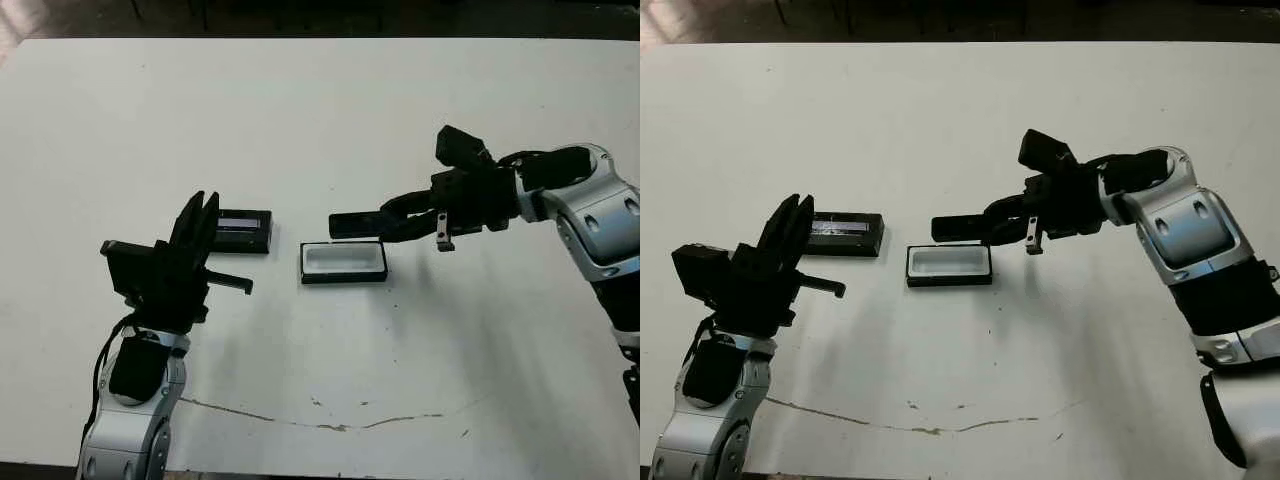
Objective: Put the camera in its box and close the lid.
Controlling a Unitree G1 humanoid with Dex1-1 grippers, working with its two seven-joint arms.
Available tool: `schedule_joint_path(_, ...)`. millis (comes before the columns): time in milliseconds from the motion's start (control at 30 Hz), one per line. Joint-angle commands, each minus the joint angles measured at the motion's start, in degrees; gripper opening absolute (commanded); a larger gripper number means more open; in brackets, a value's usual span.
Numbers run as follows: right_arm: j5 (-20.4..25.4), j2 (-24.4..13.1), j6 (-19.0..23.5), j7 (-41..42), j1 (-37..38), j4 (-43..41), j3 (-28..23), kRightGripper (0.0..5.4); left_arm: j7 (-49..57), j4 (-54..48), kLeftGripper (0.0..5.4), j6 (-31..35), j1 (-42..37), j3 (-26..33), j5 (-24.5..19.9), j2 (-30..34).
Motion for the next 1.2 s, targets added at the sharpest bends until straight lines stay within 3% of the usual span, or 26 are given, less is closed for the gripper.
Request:
schedule_joint_path(33, -1.1, 0.5, -0.3, 0.1, 1.4, -0.6, 1.3, 0.07, 0.3, 0.6, 0.0, 0.8, 1.0, 0.0, 0.1, 0.2)
schedule_joint_path(600, -5.1, 1.4, -1.5, -0.2, 2.2, -1.7, 3.8, 0.07, 0.4, 0.4, 0.0, 0.7, 1.1, -0.2, 0.0, 0.3)
schedule_joint_path(1200, -5.8, 2.7, -2.3, -0.2, 2.5, -0.7, 4.0, 0.07, 0.8, 0.0, 0.0, 0.8, 1.6, -0.6, 0.3, -0.1)
